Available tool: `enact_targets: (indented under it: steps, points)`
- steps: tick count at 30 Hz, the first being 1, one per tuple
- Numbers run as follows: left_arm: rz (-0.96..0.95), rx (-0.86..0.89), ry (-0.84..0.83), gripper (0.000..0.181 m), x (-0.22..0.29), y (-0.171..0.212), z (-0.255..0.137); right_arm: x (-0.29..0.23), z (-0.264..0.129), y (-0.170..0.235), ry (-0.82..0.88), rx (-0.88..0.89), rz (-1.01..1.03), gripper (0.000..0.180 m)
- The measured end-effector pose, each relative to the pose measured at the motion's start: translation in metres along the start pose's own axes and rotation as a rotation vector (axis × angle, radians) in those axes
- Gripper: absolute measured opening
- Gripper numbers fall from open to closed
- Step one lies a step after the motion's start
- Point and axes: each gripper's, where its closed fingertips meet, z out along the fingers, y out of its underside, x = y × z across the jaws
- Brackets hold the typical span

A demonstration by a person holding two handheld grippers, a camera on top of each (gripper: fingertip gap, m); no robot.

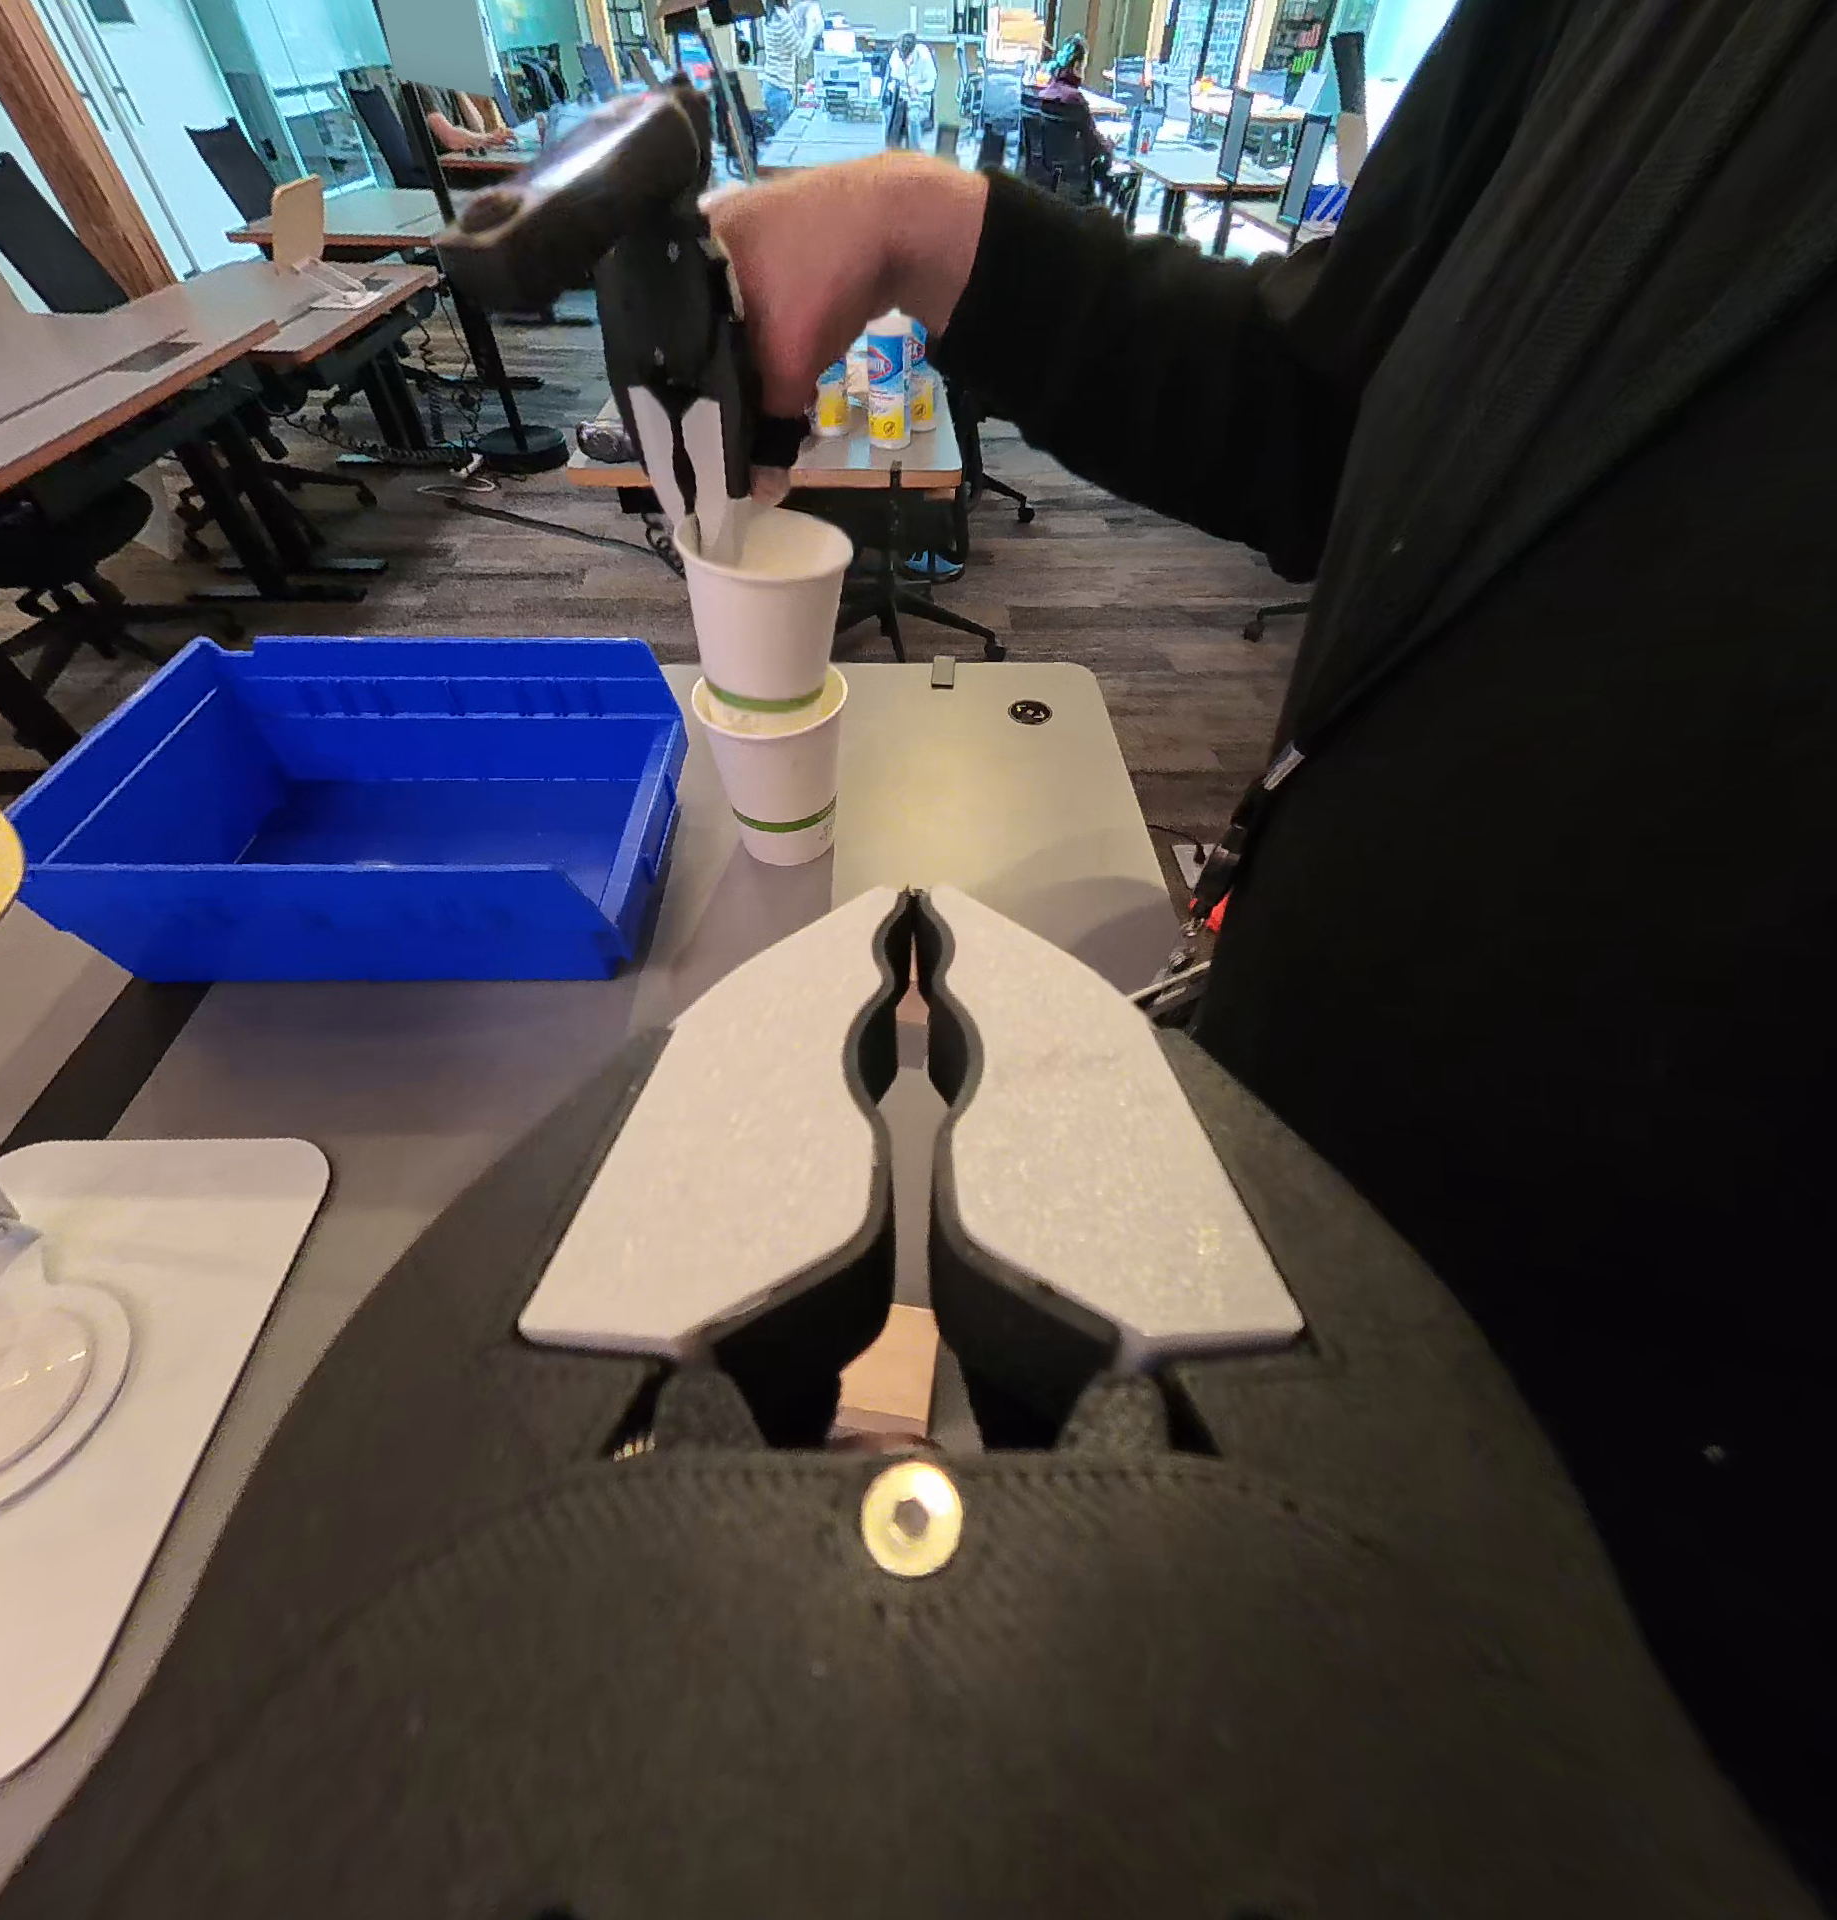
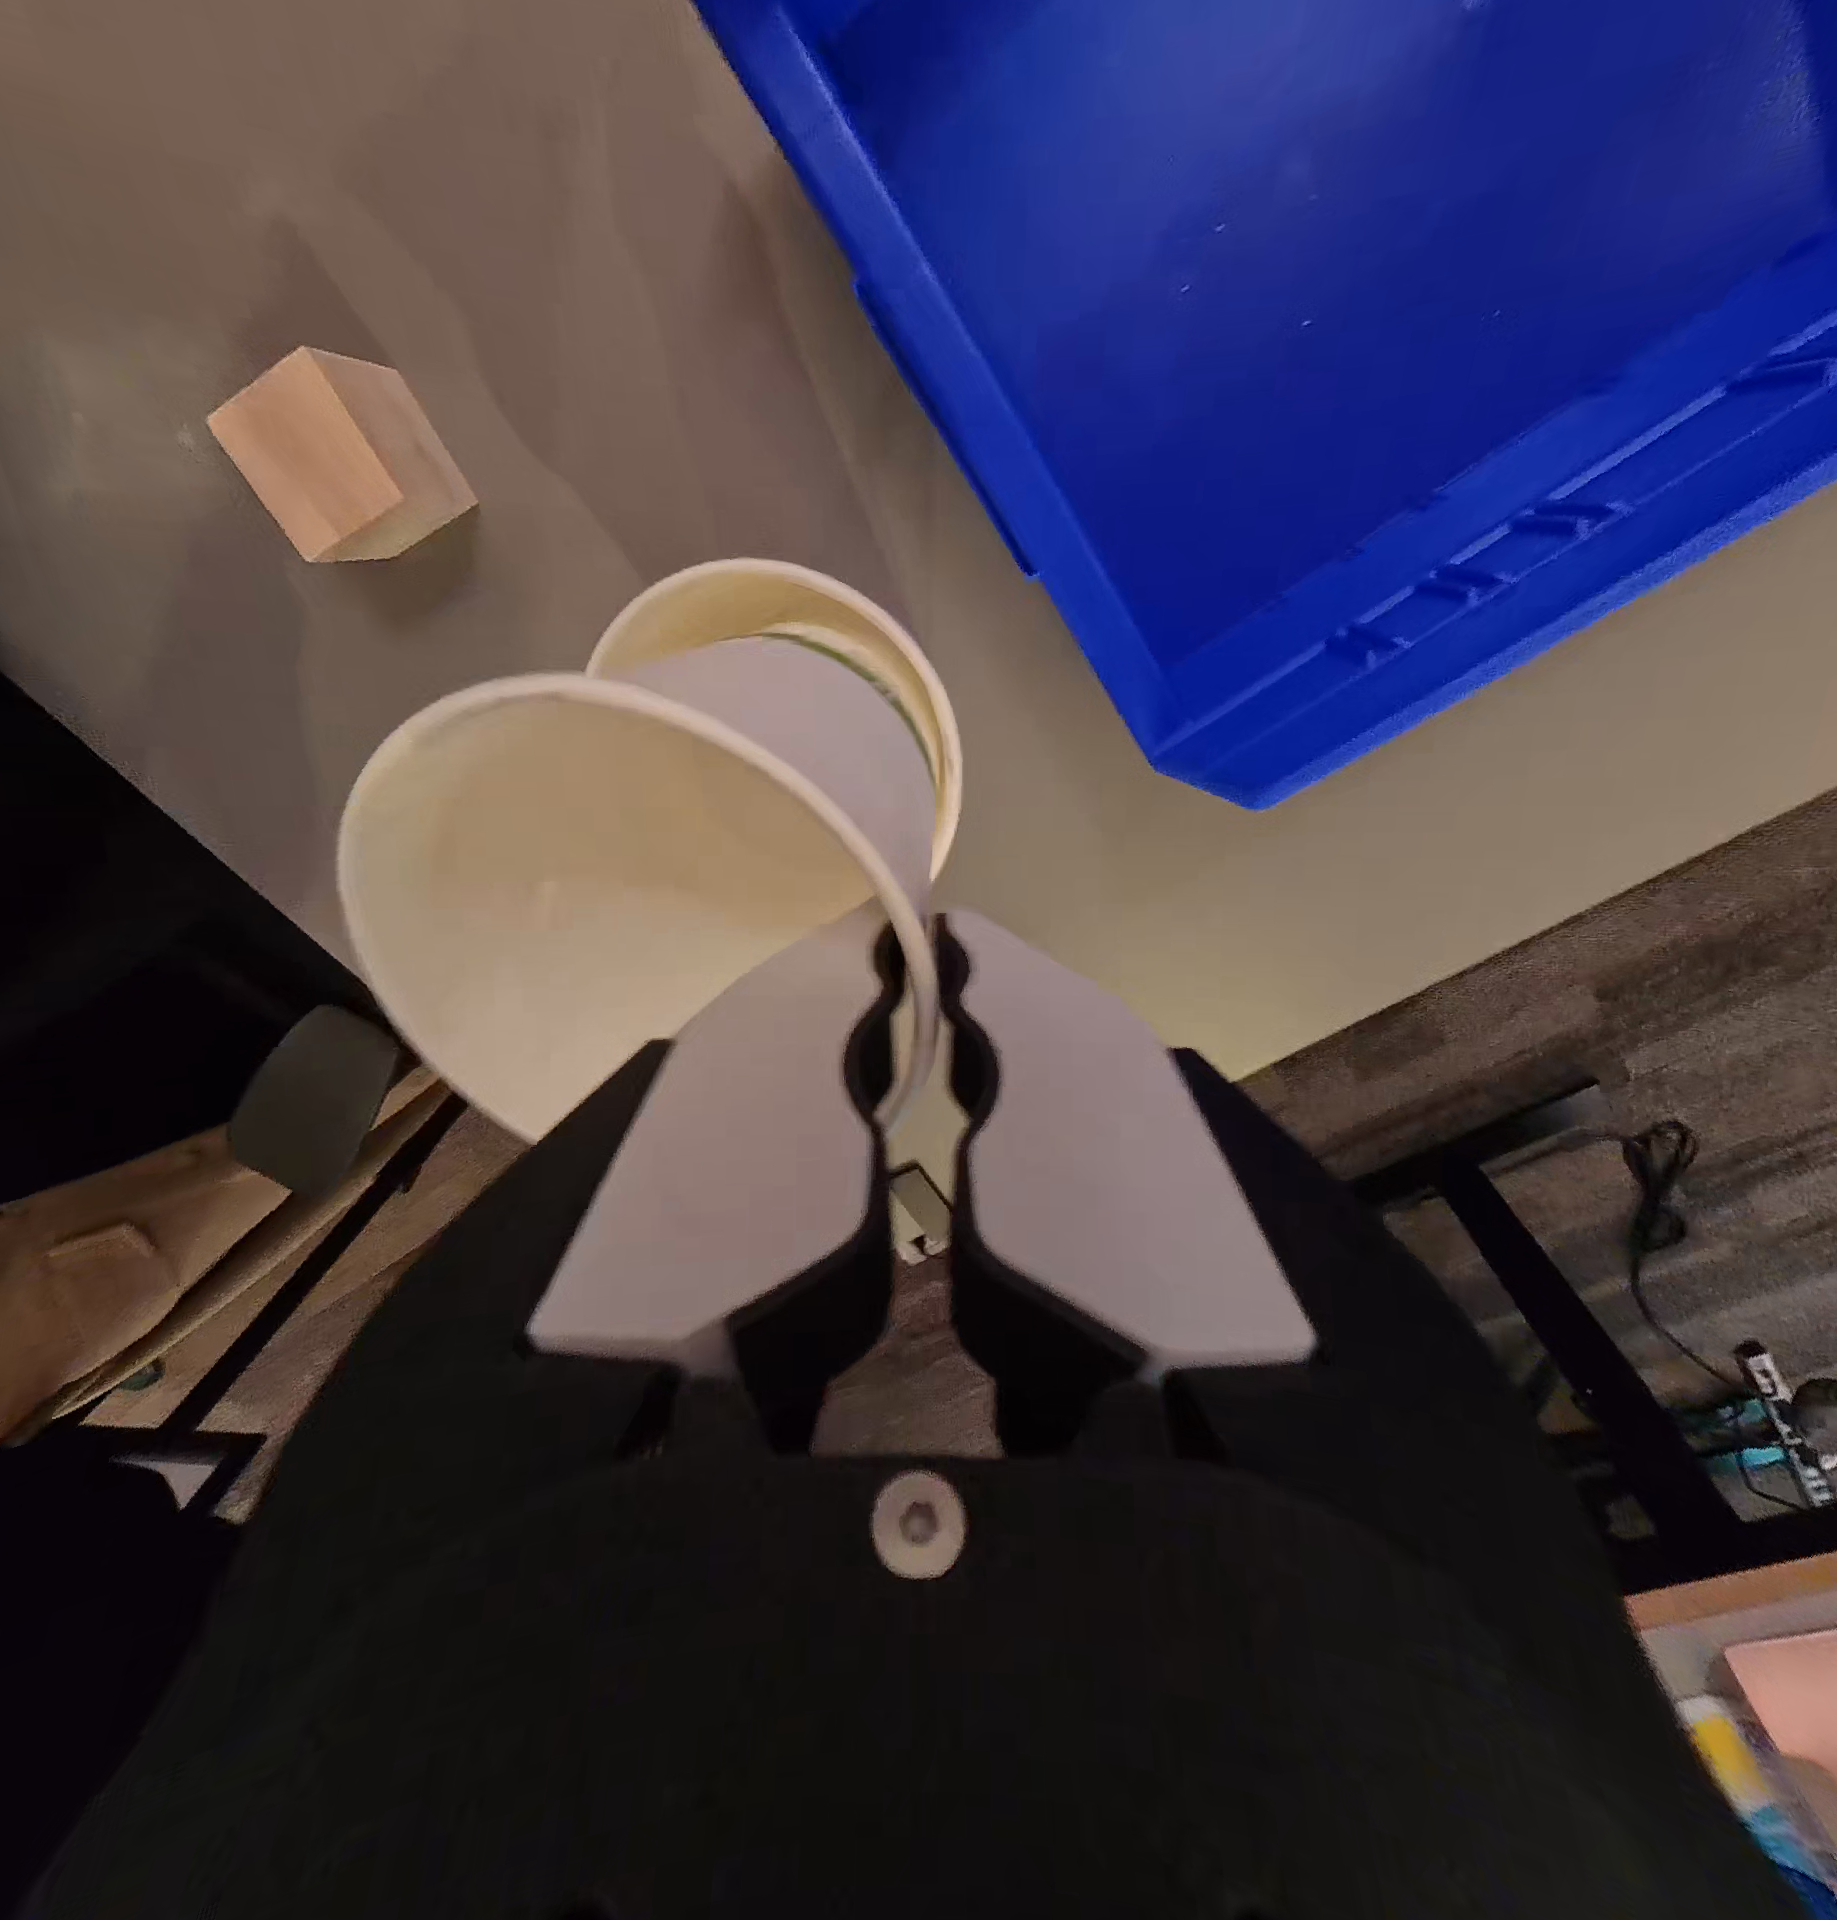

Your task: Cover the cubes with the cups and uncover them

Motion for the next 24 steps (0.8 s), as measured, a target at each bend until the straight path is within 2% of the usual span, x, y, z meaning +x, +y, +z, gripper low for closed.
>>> enact_targets:
  steps: [1,2,6,10,13,17,21,24]
  points:
    - [-0.004,0.003,-0.002,0.000,0.000,0.000,-0.001,0.001,0.005,0.000,0.002,-0.019,0.012,0.035]
    - [-0.009,0.005,-0.003,0.000,0.000,0.000,-0.003,0.001,0.008,0.001,0.006,-0.040,0.015,0.044]
    - [-0.013,-0.005,-0.018,0.003,-0.003,0.000,-0.008,0.001,-0.006,-0.004,0.035,0.041,0.029,0.051]
    - [-0.014,-0.040,-0.055,0.009,-0.008,0.004,-0.017,-0.003,-0.028,-0.012,0.078,0.138,0.026,0.047]
    - [-0.014,-0.125,-0.149,0.018,-0.018,0.014,-0.033,-0.022,-0.038,-0.025,0.071,0.226,-0.014,0.041]
    - [-0.041,-0.389,-0.260,0.058,-0.024,0.056,-0.056,-0.051,-0.041,-0.043,0.033,0.331,-0.061,0.036]
    - [-0.135,-0.702,-0.321,0.100,-0.023,0.124,-0.078,-0.075,-0.037,-0.059,-0.015,0.374,-0.106,0.034]
    - [-0.184,-0.903,-0.318,0.112,-0.014,0.172,-0.095,-0.088,-0.032,-0.068,-0.039,0.380,-0.137,0.032]
